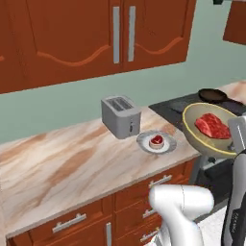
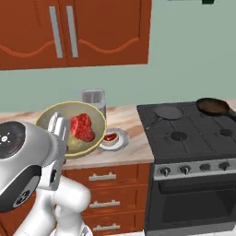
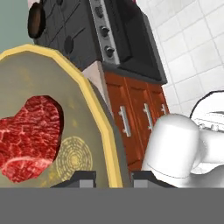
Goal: Place one of the steaks on the plate and the other in the bowl. Then place the bowl in the fridge.
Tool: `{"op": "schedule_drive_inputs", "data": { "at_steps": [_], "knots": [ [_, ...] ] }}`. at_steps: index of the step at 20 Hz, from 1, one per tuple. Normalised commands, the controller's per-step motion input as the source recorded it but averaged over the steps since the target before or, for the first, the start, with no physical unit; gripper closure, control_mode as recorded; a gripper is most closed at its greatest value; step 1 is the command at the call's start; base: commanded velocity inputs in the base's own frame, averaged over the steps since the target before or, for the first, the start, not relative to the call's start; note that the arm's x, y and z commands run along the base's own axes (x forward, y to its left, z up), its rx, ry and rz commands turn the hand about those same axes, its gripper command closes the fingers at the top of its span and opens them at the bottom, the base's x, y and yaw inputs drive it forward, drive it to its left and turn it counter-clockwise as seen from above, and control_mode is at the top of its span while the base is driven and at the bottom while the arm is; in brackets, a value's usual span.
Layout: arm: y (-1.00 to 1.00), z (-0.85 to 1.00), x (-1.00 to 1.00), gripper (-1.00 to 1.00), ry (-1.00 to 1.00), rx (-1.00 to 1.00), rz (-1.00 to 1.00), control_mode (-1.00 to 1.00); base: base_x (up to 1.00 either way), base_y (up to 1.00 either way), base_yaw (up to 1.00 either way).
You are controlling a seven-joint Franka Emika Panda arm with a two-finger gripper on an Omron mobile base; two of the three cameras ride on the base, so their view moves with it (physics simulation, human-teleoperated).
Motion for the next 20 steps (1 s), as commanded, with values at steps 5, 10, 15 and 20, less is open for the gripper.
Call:
{"op": "schedule_drive_inputs", "data": {
  "at_steps": [5, 10, 15, 20],
  "knots": [
    [0.00, 0.00, 0.00, 1.00, 0.00, 0.00, 0.00, 1.00, 0.00, 0.00, -1.00],
    [0.00, 0.00, 0.00, 1.00, 0.00, 0.00, 0.00, 1.00, 0.00, 0.00, -1.00],
    [0.00, 0.00, 0.00, 1.00, 0.00, 0.00, 0.00, 1.00, 0.00, 0.00, -1.00],
    [0.00, 0.00, 0.00, 1.00, 0.00, 0.00, 0.00, 1.00, 0.00, 0.00, -1.00]
  ]
}}
